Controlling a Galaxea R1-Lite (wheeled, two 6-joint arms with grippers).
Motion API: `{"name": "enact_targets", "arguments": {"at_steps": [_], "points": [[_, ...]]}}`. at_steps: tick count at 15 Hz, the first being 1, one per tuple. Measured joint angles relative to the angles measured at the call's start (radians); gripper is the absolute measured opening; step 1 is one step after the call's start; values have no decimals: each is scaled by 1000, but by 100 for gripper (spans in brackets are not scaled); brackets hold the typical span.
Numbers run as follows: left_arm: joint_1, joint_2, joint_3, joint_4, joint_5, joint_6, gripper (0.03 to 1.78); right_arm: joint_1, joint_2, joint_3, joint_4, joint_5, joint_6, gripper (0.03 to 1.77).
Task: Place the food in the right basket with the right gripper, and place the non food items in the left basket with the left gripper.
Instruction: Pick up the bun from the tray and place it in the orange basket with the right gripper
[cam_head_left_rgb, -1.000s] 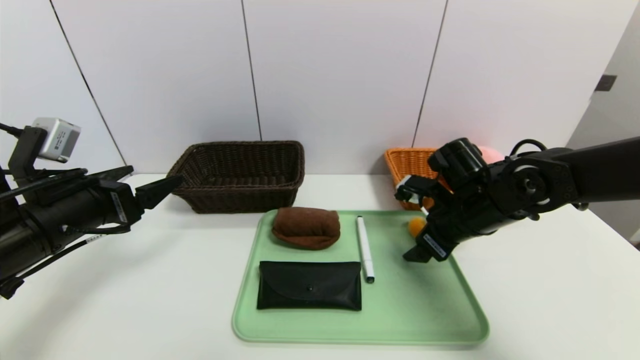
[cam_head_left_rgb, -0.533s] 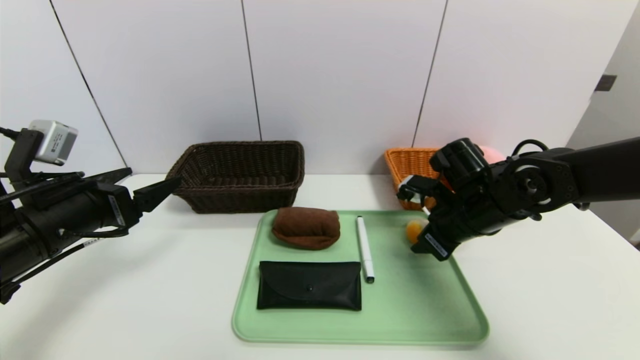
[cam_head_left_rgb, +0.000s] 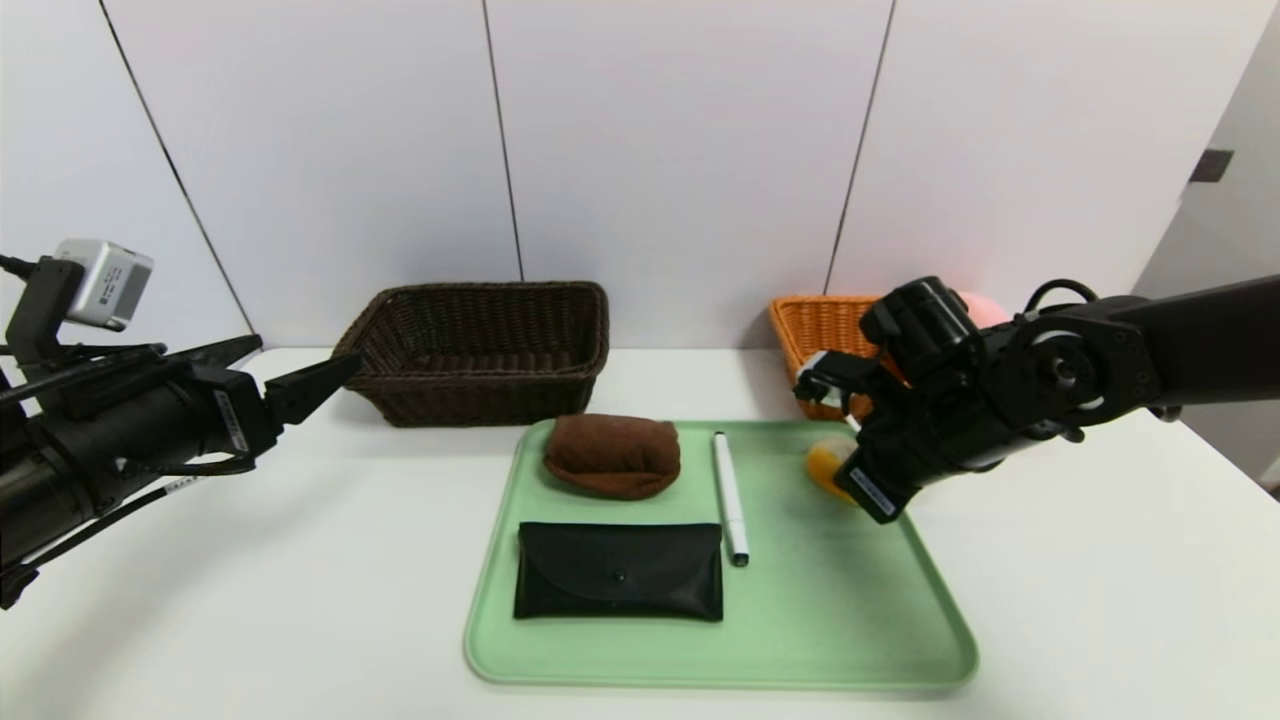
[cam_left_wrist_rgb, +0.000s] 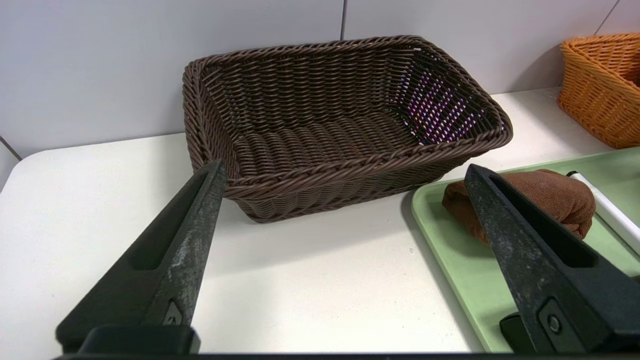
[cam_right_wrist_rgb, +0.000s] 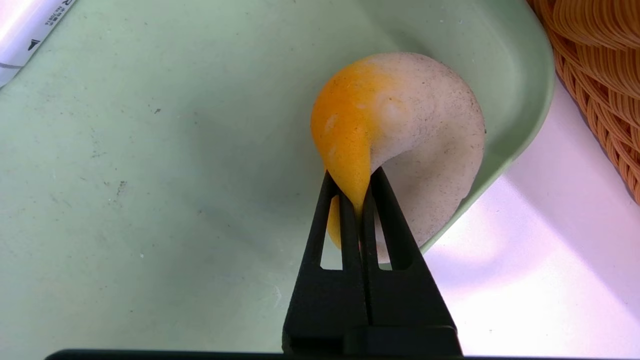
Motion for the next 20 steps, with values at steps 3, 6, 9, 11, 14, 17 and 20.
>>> {"name": "enact_targets", "arguments": {"at_steps": [3, 6, 9, 11, 14, 17, 20], "points": [[0, 0, 0, 0, -1, 0, 169, 3, -21, 7, -2, 7, 0, 5], [0, 0, 3, 0, 0, 0, 169, 25, -80, 9, -3, 33, 13, 5], [0, 2, 7, 0, 1, 0, 169, 61, -161, 5, -6, 46, 89, 5], [0, 4, 9, 0, 1, -1, 169, 63, -205, -19, -38, 73, 116, 5], [0, 4, 20, 0, 1, 0, 169, 19, -218, -96, -79, 78, 173, 5], [5, 0, 34, 0, 1, -1, 169, -83, -165, -218, -91, 75, 180, 5], [8, -3, 35, 0, 0, -1, 169, -156, -74, -294, -94, 71, 170, 5]]}}
